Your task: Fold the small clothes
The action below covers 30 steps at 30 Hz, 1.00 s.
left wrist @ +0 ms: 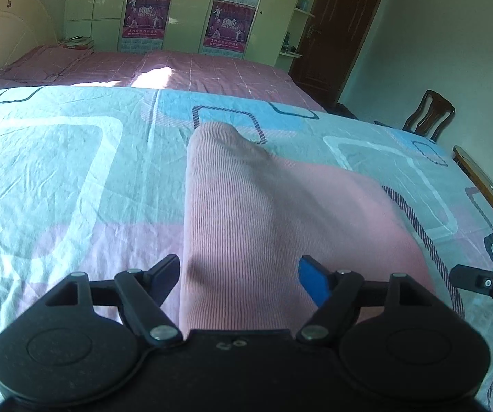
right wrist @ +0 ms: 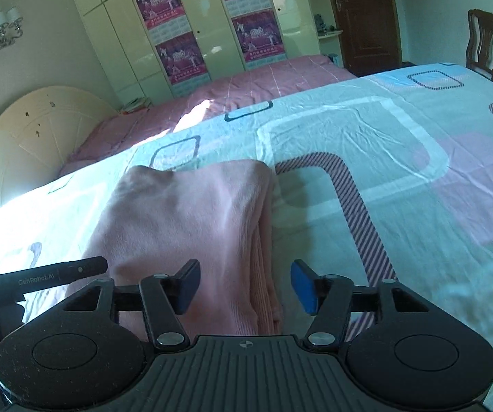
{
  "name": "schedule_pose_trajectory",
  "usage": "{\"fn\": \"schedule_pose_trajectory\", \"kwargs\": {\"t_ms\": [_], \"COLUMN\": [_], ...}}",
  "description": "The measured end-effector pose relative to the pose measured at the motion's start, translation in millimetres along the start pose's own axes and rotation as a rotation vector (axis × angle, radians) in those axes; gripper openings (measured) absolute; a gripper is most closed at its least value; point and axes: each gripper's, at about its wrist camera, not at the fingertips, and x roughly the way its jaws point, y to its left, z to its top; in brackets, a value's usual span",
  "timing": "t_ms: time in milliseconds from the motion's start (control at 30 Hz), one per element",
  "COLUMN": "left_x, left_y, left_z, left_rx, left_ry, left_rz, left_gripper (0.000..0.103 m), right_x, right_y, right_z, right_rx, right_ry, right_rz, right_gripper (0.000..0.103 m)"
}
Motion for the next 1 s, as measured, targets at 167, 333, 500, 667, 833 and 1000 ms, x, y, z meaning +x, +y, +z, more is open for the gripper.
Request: {"fn": "schedule_pose_trajectory", "kwargs": {"t_ms": [167,333,500,667,833,1000], "left_x": [15.1,36.8,57.3,70.8,60.0,66.1], "left_y": [5.7,17.1,17.1,25.0,19.3,8.3], "left_z": [14.5,27.4,39.7,36.3,13.2,16.5], "left_rx": [-0.020,-0.079,-0.084,-0.145,-0.129,-0.113], "left_ry": [-0.011,0.013,0.026,0.008,-0.112,-0.093], "left_rz": [0.017,0.001,-0.019,-0.020,0.016,0.046], "left_gripper": [0.074,0.074,0.073,0.056,0.049,0.053], "right_x": [42.4,64.0,93.4,115.7,110.8,124.9], "right_y": [3.3,-6.3,-19.7,-27.1,-0.3,-27.3], "right_z": [11.1,28.9,50.5,55.5,49.0,47.0], "right_rx": [0.015,0.091,0.165,0.183,-0.069,-0.011], "right_ry": [0.057,0.044,0.067,0.088,0.000,0.016], "right_rz": [-0.003,0.031,0.035,0.027,-0.012,-0.086], "right_gripper": [0.058,0.059,0.058,0.019,0.012,0.012]}}
